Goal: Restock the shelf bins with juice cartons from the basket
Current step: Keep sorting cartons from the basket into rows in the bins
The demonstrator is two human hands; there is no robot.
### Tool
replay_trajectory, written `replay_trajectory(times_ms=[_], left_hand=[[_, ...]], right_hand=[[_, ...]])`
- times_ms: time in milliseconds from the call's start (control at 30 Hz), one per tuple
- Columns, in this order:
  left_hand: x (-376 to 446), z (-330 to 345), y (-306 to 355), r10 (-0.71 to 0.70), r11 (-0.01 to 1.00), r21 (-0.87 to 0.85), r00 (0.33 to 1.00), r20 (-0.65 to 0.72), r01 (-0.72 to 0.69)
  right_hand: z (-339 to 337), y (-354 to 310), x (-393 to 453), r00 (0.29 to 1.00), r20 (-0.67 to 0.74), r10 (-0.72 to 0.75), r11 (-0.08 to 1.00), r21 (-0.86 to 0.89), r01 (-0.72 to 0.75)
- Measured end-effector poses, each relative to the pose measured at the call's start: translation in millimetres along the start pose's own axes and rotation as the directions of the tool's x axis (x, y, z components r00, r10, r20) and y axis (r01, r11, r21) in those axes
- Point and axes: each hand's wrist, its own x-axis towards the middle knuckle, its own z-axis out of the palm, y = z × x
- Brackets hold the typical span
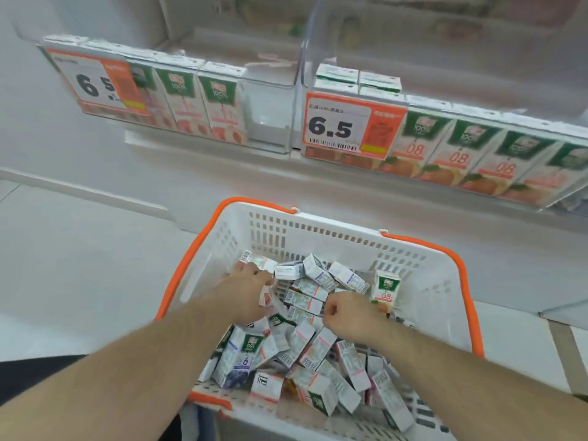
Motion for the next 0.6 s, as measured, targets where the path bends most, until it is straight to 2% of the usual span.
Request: replay_trajectory(times_ms=[133,233,333,400,467,600], left_hand=[[7,17,-9,-0.061,0.996,-0.065,0.998,0.036,0.063],[10,15,-12,-0.088,0.972,-0.214,0.995,0.046,0.096],[11,8,-23,-0.159,0.892,-0.425,0.987,0.028,0.155],[8,0,-32,-0.241,0.732,-0.659,0.97,-0.012,0.174],[3,-10,-37,-0.306,0.516,-0.843,0.952,-0.016,0.152],[-8,-34,-38,-0.339,0.207,-0.974,0.941,0.016,0.091]], right_hand=[[28,-17,1,0.993,0.096,-0.073,0.997,-0.015,0.075],[46,-45,5,0.971,0.126,-0.202,0.979,0.003,0.203],[64,-67,13,0.961,0.15,-0.232,0.961,-0.116,0.25],[71,-76,17,0.966,0.171,-0.196,0.956,-0.184,0.226],[69,-81,15,0.972,0.13,-0.197,0.948,-0.228,0.223],[39,-80,4,0.953,0.128,-0.275,0.927,-0.229,0.299]])
